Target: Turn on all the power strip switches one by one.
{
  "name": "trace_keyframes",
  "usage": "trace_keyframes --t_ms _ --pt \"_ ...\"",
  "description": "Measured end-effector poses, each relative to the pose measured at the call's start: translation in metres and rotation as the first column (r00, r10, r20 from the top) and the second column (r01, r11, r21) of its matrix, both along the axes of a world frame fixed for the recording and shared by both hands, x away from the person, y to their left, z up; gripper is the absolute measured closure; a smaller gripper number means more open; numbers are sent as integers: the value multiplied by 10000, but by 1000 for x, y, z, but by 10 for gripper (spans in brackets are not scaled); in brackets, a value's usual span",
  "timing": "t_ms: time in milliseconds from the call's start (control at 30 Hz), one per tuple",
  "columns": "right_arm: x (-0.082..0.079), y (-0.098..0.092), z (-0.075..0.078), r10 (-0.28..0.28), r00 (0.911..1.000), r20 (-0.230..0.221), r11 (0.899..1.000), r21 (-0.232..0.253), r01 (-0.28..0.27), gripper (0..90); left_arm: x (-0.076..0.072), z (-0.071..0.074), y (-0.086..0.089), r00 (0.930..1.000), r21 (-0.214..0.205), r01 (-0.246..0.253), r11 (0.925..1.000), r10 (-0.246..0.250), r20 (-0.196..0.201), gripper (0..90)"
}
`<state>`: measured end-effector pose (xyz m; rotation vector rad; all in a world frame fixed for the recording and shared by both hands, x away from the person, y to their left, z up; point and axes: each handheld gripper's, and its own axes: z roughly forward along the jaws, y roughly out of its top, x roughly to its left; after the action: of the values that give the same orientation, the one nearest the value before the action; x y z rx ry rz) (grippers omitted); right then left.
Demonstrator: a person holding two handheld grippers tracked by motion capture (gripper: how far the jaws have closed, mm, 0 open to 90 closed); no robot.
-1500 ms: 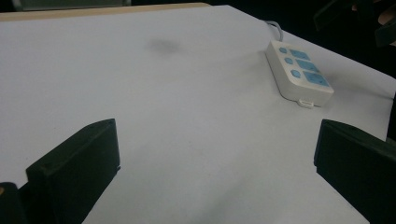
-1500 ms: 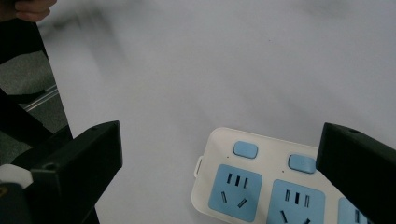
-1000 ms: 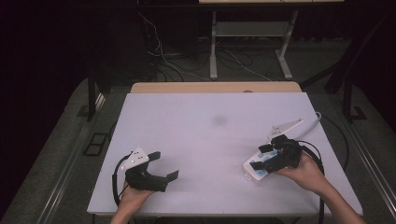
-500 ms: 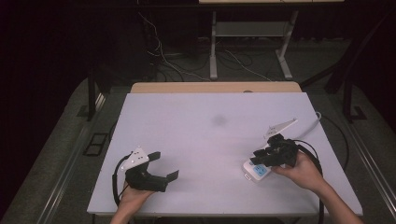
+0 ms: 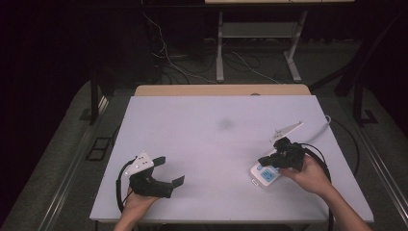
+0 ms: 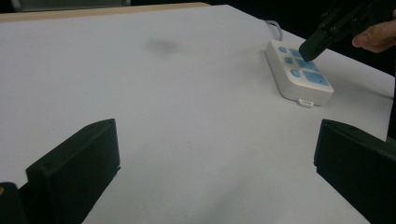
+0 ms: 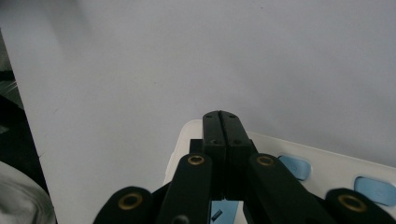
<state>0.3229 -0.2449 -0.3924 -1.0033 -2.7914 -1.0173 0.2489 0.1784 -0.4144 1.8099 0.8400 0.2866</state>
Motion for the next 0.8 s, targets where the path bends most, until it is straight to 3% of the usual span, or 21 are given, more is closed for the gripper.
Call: trace_keyframes --t_ms 800 --pt "7 4 -15 221 9986 -488 9994 -267 -235 898 0 0 0 10000 -11 8 10000 -8 -2 0"
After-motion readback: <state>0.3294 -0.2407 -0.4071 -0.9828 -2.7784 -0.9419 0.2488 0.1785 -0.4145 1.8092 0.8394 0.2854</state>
